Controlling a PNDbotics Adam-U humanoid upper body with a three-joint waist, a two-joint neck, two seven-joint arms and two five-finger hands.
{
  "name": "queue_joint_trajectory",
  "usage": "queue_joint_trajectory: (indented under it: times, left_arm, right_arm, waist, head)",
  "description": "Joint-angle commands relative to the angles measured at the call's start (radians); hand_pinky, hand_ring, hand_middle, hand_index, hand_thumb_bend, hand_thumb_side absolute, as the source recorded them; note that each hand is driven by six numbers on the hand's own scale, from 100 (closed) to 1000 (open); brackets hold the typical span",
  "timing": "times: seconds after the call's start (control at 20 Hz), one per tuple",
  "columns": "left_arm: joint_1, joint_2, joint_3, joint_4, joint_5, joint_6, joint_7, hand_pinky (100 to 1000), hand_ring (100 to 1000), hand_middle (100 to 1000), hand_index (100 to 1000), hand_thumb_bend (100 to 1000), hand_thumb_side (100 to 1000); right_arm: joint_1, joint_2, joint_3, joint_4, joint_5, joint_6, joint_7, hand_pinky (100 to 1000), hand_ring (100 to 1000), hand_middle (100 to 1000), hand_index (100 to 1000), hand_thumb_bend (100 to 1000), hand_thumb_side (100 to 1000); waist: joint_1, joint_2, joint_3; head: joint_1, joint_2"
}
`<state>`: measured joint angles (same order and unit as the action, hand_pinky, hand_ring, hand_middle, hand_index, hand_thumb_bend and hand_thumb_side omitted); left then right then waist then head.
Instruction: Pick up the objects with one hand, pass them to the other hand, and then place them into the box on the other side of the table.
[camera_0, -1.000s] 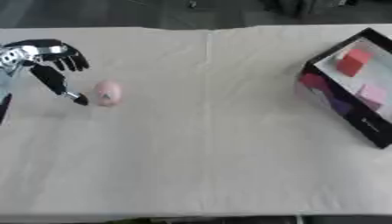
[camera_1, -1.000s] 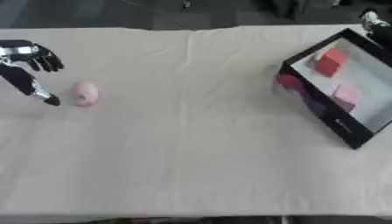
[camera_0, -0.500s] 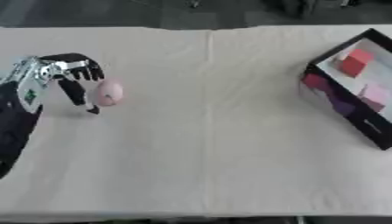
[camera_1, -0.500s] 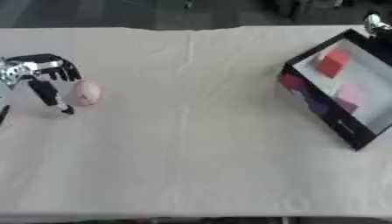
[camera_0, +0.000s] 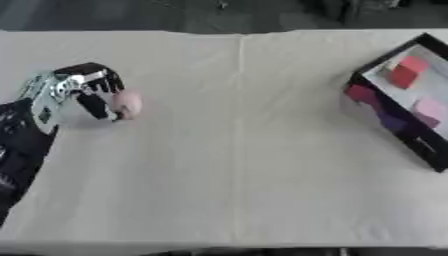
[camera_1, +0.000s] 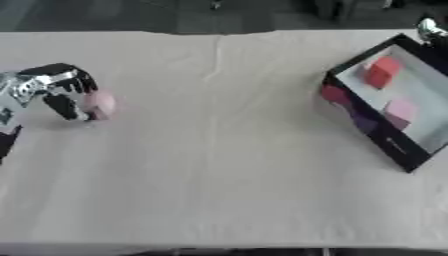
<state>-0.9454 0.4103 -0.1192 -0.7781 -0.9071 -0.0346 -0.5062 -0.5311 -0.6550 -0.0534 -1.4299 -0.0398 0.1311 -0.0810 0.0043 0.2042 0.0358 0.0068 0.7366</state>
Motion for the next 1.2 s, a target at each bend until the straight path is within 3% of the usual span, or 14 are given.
queue_joint_trajectory:
  times: [0.05, 0.2, 0.25, 0.35, 0.6, 0.85, 0.9, 1.2]
  left_arm:
    - [-0.018, 0.006, 0.013, 0.004, 0.006, 0.006, 0.006, 769, 721, 627, 709, 358, 100]
    - [-0.016, 0.002, 0.013, 0.013, -0.006, 0.004, -0.011, 759, 698, 599, 635, 202, 100]
    - [-0.015, 0.002, 0.014, 0.013, -0.009, 0.003, -0.013, 759, 698, 599, 635, 202, 100]
    - [-0.012, 0.004, 0.016, 0.006, -0.008, 0.003, -0.006, 729, 647, 550, 525, 100, 100]
    - [0.019, 0.025, 0.009, -0.079, 0.056, 0.012, 0.041, 713, 593, 495, 484, 100, 100]
    - [0.033, 0.038, -0.003, -0.132, 0.096, 0.032, 0.045, 713, 593, 495, 484, 100, 100]
    - [0.030, 0.041, 0.000, -0.137, 0.099, 0.031, 0.046, 699, 530, 436, 478, 100, 100]
    - [0.053, 0.063, 0.104, -0.282, 0.189, -0.054, 0.134, 693, 499, 401, 470, 100, 100]
  right_arm:
    - [-0.012, -0.020, -0.004, -0.007, 0.004, -0.001, 0.002, 1000, 1000, 971, 960, 100, 515]
    - [-0.012, -0.020, -0.006, -0.007, 0.000, -0.001, 0.000, 1000, 1000, 971, 959, 100, 517]
    - [-0.011, -0.020, -0.006, -0.007, -0.001, -0.001, -0.001, 1000, 1000, 971, 959, 100, 517]
    - [-0.010, -0.021, -0.005, -0.007, -0.003, -0.002, 0.000, 1000, 1000, 969, 958, 100, 515]
    - [-0.007, -0.023, -0.005, -0.014, -0.005, -0.005, 0.002, 1000, 1000, 968, 957, 100, 506]
    - [-0.007, -0.024, -0.005, -0.018, -0.007, -0.004, 0.002, 1000, 1000, 968, 957, 100, 506]
    - [-0.009, -0.025, -0.005, -0.021, -0.007, -0.006, 0.003, 1000, 1000, 966, 956, 100, 481]
    - [-0.014, -0.033, -0.009, -0.067, -0.025, -0.017, 0.004, 1000, 1000, 973, 956, 100, 460]
  waist:
    - [-0.004, -0.016, -0.002]
    - [-0.005, -0.017, -0.001]
    - [-0.005, -0.017, -0.001]
    - [-0.006, -0.018, 0.000]
    - [-0.009, -0.020, 0.005]
    - [-0.010, -0.020, 0.006]
    - [-0.012, -0.023, 0.009]
    - [-0.022, -0.025, 0.027]
  head:
    - [0.004, -0.003]
    - [0.006, -0.002]
    - [0.006, -0.002]
    - [0.006, 0.000]
    - [0.003, 0.002]
    - [0.002, 0.001]
    - [-0.002, 0.003]
    - [-0.030, -0.004]
